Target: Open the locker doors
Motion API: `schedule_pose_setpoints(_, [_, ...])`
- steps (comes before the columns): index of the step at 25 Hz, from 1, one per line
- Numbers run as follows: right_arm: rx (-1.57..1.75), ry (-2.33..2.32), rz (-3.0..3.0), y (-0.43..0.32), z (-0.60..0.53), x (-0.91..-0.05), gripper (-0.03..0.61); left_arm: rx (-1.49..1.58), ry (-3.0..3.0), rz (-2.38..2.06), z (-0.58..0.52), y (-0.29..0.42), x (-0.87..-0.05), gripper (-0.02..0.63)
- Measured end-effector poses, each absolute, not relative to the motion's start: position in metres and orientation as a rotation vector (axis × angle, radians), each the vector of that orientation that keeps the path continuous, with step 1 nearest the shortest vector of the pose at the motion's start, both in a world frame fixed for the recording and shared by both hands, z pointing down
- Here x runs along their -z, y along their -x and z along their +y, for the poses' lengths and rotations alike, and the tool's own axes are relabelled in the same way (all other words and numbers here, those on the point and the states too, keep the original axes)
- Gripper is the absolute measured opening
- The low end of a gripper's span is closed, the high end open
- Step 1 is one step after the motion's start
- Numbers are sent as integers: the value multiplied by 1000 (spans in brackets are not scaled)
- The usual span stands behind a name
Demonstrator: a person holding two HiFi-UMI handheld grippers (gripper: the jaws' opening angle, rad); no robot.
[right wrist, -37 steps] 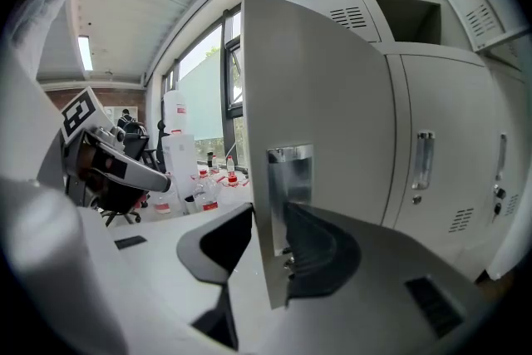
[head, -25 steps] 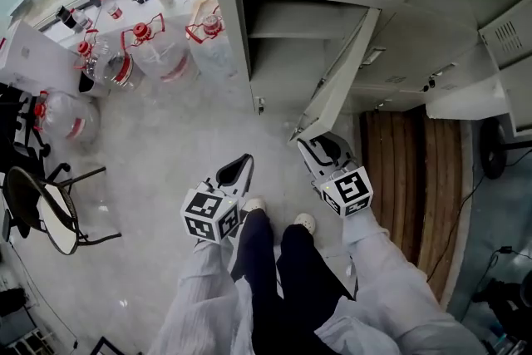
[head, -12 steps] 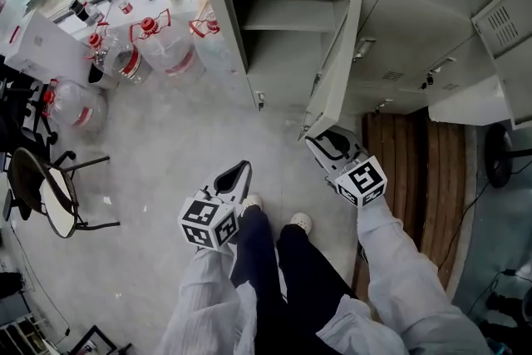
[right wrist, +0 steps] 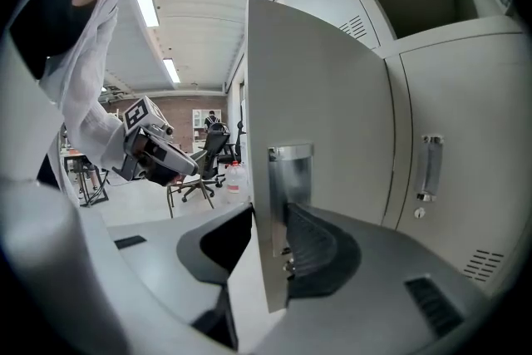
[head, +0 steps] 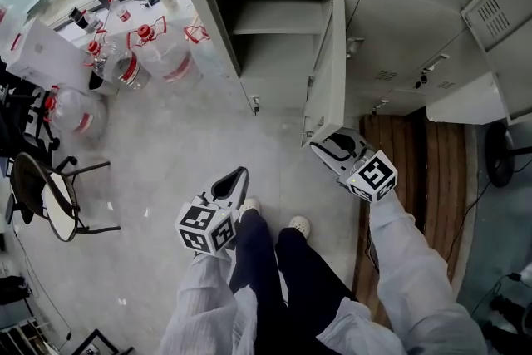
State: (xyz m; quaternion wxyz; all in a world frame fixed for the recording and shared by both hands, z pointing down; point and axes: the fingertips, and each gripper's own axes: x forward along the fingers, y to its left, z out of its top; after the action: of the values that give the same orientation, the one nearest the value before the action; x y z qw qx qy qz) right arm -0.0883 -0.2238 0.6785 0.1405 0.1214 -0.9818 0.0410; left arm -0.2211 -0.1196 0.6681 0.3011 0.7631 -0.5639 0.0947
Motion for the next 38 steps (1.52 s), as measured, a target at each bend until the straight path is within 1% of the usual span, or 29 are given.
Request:
schedule_pose_setpoints(14, [-160, -295, -2822, 46, -232, -681, 129, -304, -2041, -1462, -124, 203, -672, 18])
schedule_pose_setpoints(30, [-263, -378, -2830, 43, -233, -677, 132, -325, -2076, -1440, -123, 189, -660, 18])
schedule_pose_setpoints(31, [-279, -400, -2842, 42, -233, -674, 139, -321, -2076, -1440, -122, 189, -659, 18])
schedule_pose_setpoints(36, [-377, -501, -2887, 40, -229, -651, 243, -287, -2078, -1425, -121, 186, -645, 18])
schedule_pose_setpoints(38, [-404, -546, -2891, 37, -223, -640, 263, -267, -2090, -1418, -123, 183, -633, 18])
